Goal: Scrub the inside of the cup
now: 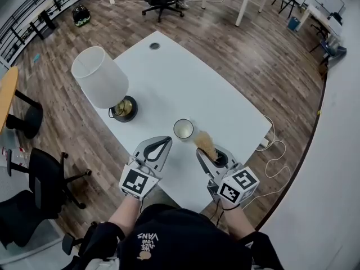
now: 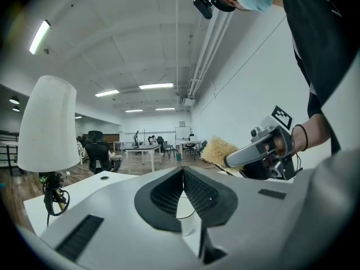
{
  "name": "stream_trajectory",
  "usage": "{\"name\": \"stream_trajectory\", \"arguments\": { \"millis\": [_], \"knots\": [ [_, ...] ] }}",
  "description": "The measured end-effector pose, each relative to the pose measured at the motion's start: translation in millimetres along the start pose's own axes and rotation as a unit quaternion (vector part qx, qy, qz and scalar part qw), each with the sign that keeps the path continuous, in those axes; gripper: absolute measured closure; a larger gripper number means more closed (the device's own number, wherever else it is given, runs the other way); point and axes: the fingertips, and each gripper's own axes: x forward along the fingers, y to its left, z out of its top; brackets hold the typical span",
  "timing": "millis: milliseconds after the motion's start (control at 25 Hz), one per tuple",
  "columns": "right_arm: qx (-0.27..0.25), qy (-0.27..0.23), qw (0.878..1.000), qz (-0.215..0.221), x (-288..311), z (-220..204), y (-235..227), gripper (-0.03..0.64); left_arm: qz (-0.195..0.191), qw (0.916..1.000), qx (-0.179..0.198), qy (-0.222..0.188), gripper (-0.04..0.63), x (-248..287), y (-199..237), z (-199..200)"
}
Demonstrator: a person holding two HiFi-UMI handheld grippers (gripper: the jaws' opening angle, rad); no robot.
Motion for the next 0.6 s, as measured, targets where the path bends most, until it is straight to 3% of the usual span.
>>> {"name": "stream_trajectory", "arguments": {
  "millis": [600],
  "knots": [
    [0.018, 0.029, 0.999, -0.013, 36, -15, -33, 0.517, -0.024, 0.9992, -0.028, 0.017, 0.583, 39, 26, -48]
  ]
}}
